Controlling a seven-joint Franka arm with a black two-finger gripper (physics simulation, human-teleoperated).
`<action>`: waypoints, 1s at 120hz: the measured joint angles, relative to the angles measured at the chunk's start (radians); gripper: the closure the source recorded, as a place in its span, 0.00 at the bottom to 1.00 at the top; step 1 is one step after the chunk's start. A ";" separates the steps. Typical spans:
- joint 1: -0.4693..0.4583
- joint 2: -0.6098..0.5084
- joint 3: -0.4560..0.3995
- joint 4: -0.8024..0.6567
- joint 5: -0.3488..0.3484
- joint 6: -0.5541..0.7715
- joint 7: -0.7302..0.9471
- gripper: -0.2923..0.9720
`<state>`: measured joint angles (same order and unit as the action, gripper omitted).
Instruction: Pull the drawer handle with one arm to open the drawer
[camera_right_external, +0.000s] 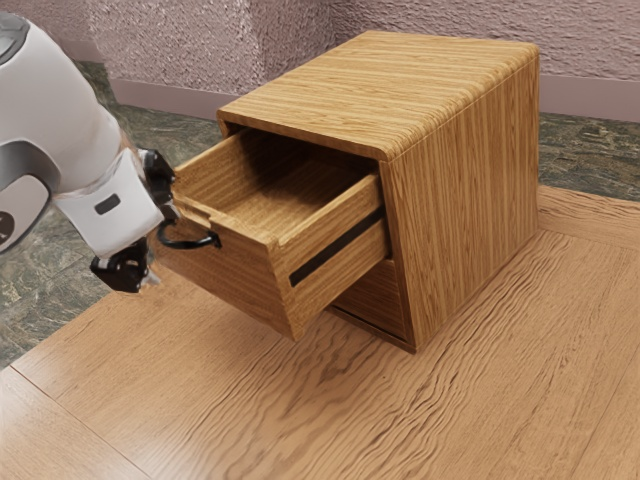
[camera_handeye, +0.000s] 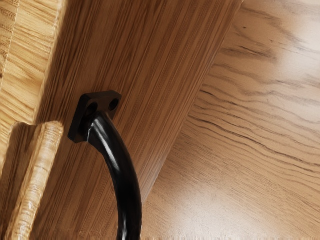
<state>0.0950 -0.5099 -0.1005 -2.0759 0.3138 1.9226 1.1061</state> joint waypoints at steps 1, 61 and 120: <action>0.000 -0.008 0.000 0.003 0.000 0.000 0.000 0.31; -0.008 -0.047 -0.066 0.314 -0.209 -0.266 -0.224 0.26; 0.060 0.226 0.036 0.540 -0.337 -0.640 -0.902 0.25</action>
<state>0.1552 -0.2835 -0.0650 -1.5363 -0.0236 1.2822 0.2041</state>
